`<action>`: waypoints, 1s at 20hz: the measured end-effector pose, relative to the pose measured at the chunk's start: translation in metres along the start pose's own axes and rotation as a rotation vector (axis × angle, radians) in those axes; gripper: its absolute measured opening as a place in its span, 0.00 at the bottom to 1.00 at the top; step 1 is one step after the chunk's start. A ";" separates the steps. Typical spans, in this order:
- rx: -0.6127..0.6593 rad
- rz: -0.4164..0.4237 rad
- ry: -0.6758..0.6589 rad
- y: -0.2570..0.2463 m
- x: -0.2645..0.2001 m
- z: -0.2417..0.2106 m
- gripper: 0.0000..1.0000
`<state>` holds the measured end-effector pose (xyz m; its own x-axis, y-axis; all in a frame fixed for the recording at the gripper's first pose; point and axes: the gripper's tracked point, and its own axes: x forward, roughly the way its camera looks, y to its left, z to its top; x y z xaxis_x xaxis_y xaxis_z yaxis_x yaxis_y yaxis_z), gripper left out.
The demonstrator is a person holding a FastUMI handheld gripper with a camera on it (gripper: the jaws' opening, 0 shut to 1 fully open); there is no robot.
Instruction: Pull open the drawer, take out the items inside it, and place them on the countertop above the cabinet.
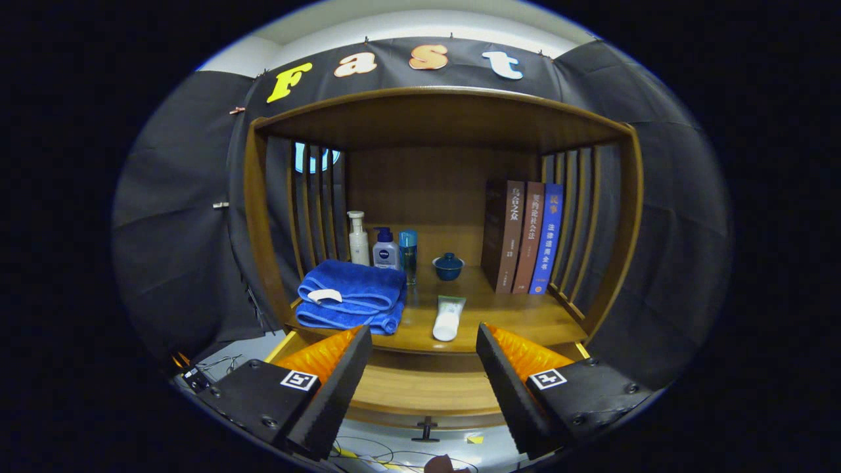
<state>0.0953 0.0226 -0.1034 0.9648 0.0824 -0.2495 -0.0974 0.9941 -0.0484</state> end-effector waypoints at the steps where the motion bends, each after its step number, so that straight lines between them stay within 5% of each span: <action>1: 0.004 -0.014 -0.021 -0.003 -0.007 -0.010 1.00; 6: 0.003 -0.074 -0.114 -0.009 -0.014 -0.070 1.00; 12: 0.017 -0.076 -0.042 -0.012 0.014 -0.156 1.00; 20: -0.023 -0.077 -0.050 -0.010 0.021 -0.180 1.00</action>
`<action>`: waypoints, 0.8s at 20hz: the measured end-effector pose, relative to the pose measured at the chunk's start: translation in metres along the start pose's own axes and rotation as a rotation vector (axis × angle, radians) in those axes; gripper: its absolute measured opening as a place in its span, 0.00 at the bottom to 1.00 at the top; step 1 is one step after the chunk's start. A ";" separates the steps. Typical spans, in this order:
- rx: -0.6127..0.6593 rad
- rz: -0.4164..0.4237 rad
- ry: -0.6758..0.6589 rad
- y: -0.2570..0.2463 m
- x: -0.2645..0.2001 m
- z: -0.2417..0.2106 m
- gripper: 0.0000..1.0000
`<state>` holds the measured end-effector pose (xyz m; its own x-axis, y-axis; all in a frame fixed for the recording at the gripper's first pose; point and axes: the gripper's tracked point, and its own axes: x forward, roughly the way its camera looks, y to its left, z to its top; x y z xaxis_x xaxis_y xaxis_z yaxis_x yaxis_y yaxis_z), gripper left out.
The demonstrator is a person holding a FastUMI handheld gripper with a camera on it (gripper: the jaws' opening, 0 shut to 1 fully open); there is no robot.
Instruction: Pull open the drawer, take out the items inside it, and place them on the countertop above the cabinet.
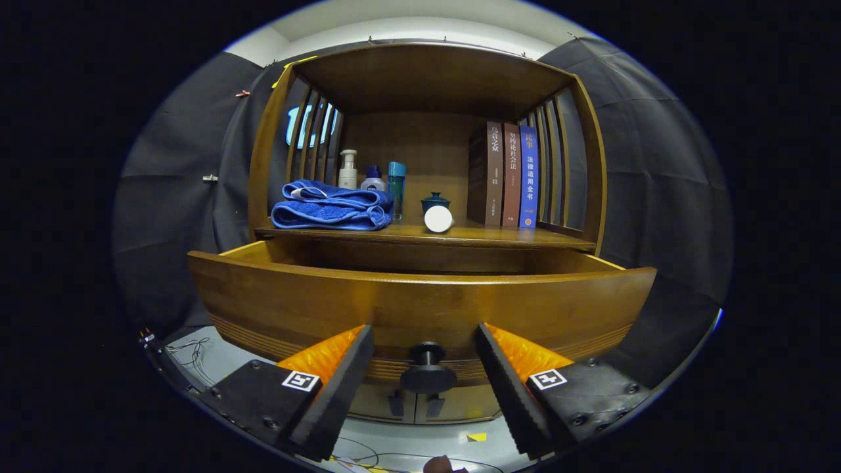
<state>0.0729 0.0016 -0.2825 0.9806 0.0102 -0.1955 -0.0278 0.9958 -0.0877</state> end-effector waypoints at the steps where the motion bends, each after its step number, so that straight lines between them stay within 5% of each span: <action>1: 0.009 0.002 0.006 0.001 0.000 -0.001 1.00; 16: 0.034 -0.007 0.030 0.004 0.054 0.007 1.00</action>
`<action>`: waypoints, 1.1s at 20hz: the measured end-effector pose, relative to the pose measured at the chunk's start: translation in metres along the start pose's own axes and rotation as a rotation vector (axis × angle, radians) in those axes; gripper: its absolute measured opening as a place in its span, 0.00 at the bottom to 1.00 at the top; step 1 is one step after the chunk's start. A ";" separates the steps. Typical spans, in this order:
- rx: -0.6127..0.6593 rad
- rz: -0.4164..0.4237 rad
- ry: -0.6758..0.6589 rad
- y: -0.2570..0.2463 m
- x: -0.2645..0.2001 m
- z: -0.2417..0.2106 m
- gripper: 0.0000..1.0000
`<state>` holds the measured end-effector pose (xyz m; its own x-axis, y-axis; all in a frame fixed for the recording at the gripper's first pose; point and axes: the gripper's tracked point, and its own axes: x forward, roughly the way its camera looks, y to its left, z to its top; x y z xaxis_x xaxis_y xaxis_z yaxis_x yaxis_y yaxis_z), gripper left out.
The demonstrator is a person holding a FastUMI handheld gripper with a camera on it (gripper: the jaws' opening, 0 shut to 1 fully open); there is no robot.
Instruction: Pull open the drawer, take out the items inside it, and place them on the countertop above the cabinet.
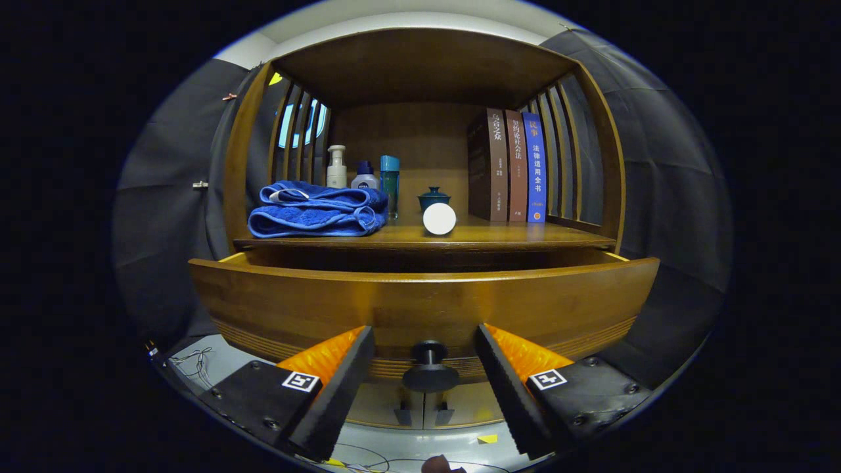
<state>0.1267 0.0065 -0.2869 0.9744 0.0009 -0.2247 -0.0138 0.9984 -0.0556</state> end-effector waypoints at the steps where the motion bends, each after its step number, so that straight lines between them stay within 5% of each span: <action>1: -0.002 0.000 0.000 0.000 0.006 0.001 1.00; 12: -0.017 -0.011 0.031 0.002 0.065 -0.001 1.00; 22: -0.075 -0.024 0.023 0.005 0.067 -0.010 1.00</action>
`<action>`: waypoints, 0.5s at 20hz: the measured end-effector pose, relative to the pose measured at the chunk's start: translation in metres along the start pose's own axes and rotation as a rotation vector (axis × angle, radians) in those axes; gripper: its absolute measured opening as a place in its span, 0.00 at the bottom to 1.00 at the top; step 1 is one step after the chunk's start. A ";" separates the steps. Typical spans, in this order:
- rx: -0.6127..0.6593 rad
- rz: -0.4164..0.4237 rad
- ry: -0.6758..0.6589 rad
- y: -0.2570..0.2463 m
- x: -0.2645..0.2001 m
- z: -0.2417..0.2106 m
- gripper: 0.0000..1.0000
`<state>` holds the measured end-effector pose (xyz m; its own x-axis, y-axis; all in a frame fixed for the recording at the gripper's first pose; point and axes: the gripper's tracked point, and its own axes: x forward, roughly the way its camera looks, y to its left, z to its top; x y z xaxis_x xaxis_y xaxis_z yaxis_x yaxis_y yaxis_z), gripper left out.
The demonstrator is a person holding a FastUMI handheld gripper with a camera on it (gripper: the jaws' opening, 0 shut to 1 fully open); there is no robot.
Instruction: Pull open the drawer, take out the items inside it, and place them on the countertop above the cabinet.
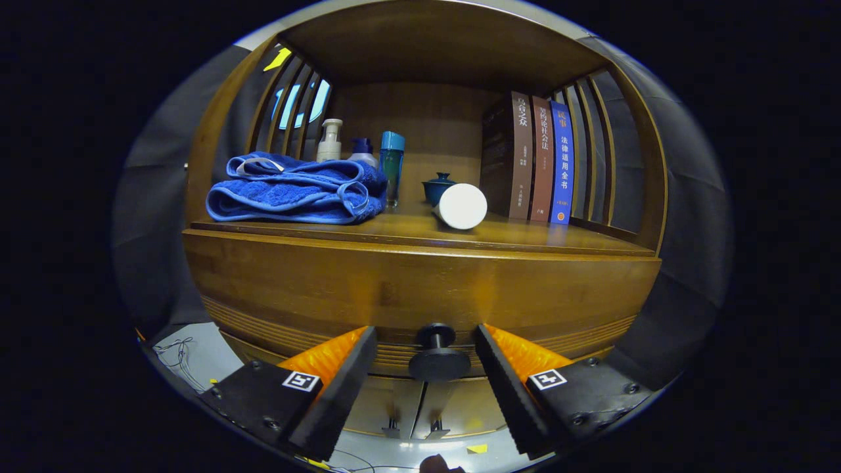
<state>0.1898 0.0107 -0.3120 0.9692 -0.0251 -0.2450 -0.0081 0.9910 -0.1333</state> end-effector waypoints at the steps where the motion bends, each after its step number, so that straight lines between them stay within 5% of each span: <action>1: 0.000 0.000 -0.001 0.000 0.000 0.000 1.00; 10: 0.004 0.031 -0.036 0.006 -0.026 0.027 1.00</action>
<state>0.1708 0.0204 -0.2807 0.9768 0.0102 -0.2139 -0.0372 0.9917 -0.1227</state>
